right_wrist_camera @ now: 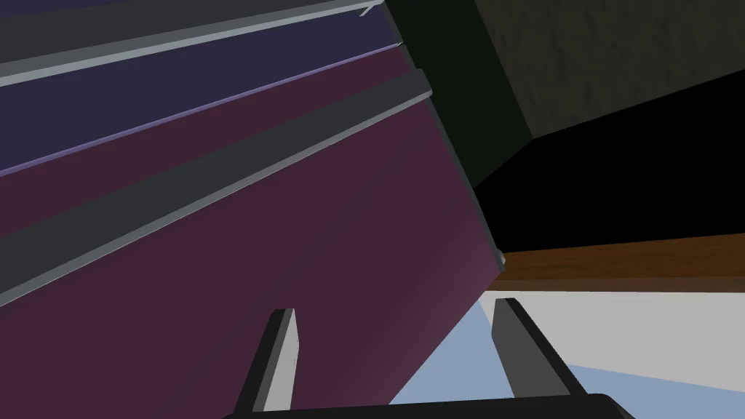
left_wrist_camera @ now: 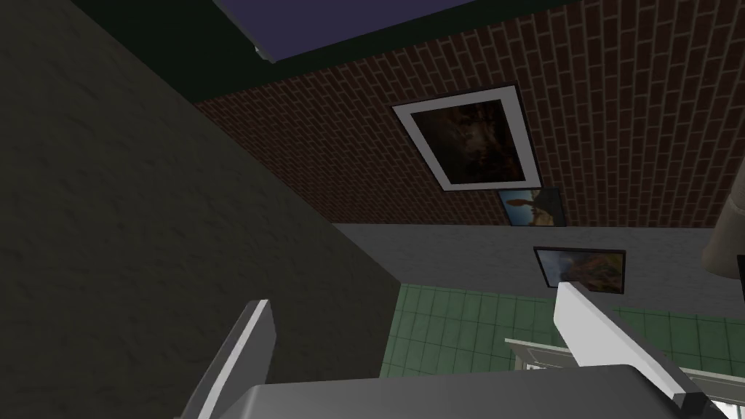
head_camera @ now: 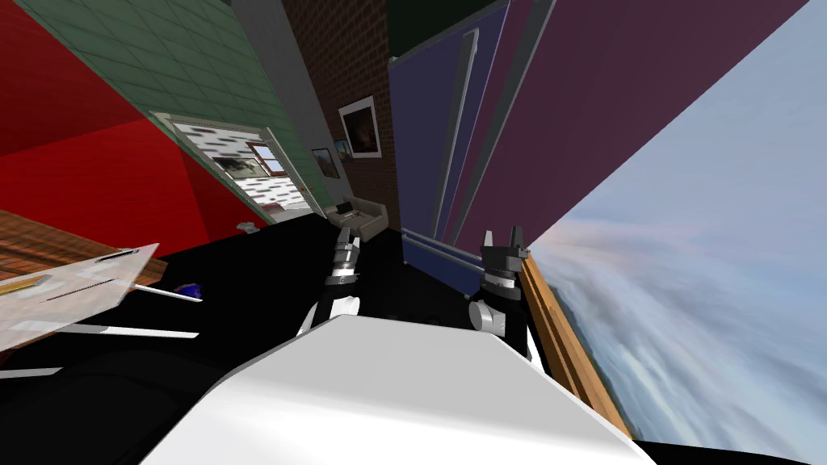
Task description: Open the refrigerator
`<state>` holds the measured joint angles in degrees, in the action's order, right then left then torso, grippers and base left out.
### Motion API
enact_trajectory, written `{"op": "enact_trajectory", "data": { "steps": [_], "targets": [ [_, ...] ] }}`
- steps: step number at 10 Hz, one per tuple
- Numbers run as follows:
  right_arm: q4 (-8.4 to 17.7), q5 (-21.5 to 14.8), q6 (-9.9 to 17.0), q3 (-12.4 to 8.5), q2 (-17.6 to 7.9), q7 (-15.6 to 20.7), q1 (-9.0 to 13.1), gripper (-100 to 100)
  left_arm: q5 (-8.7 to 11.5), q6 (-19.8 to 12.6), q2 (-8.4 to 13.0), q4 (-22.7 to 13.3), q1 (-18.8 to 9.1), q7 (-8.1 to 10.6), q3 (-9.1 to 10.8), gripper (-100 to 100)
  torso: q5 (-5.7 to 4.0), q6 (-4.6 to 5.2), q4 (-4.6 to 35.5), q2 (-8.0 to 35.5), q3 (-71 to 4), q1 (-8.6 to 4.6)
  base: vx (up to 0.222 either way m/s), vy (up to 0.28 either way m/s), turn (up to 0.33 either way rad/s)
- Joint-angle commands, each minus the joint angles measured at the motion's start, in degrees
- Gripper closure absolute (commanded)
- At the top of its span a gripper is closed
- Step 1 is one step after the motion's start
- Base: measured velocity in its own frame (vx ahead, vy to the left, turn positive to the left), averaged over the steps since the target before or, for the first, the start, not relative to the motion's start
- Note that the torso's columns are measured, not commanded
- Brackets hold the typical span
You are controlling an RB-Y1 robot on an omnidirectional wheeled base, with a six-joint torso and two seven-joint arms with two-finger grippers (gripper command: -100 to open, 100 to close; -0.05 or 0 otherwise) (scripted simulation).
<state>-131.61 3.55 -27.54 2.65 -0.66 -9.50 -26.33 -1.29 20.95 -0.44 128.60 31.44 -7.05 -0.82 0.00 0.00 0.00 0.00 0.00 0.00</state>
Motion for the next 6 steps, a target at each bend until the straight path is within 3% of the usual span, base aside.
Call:
{"op": "enact_trajectory", "data": {
  "steps": [1,6],
  "targets": [
    [0.0,0.0,0.0,0.0,0.0,0.0,0.0,0,0.0,0.0,0.0,0.0,0.0,0.0,0.0,0,0.0,0.0,2.3,2.3,-4.7,0.0,0.0,0.0,0.0],
    [0.0,0.0,0.0,0.0,0.0,0.0,0.0,0,0.0,0.0,0.0,0.0,0.0,0.0,0.0,0,0.0,0.0,22.7,22.7,-45.4,0.0,0.0,0.0,0.0]
  ]
}}
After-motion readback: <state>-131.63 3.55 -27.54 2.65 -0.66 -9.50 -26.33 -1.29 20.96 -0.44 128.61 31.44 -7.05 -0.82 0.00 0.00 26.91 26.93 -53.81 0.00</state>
